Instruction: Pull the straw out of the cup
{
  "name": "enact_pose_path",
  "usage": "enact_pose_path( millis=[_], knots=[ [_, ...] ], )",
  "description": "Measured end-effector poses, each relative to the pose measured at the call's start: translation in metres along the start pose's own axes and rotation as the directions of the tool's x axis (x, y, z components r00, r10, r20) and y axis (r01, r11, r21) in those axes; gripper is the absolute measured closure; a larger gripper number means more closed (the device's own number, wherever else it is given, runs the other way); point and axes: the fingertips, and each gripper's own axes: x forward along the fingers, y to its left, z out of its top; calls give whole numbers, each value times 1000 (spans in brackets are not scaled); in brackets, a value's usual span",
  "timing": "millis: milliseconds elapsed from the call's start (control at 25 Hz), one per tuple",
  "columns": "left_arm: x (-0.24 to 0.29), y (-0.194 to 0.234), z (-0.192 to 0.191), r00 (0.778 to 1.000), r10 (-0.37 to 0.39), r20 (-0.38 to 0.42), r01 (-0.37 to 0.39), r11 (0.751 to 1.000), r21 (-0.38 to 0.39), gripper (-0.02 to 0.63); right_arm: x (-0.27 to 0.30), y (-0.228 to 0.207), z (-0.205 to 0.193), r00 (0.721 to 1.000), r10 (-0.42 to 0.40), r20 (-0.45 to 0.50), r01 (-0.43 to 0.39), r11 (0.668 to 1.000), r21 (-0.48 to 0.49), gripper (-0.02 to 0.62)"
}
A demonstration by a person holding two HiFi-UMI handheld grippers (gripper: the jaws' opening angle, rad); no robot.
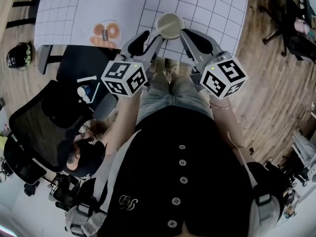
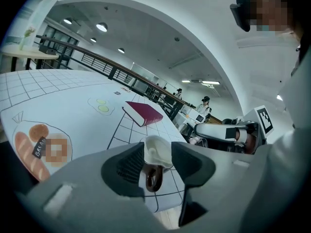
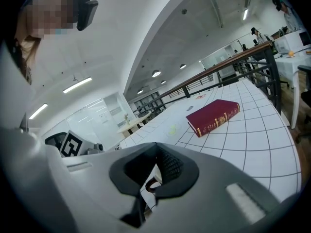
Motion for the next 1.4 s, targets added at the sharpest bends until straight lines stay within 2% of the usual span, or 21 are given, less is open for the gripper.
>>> enact_pose_path(
  millis=[160,560,600,680,1400],
  knots=[
    [4,4,-8,1000,4,-18,-4,1000,-17,428,-2,-5,-3,1000,-10,-2,10,1000,9,595],
    [15,7,-10,1000,-20,7,20,999,-31,436,-2,-14,-8,1000,-27,-10,27,999,29,595],
    [16,7,-10,1000,-14,7,14,999,-29,453,-2,-14,-8,1000,-29,-10,29,999,31,595],
    [17,10,-11,1000,7,3,-7,1000,-19,548,-2,-15,-9,999,-32,-11,32,999,33,595],
    [16,3,4,999,-47,10,47,999,3,563,-3,-10,-1,999,-37,10,36,999,26,595]
  ],
)
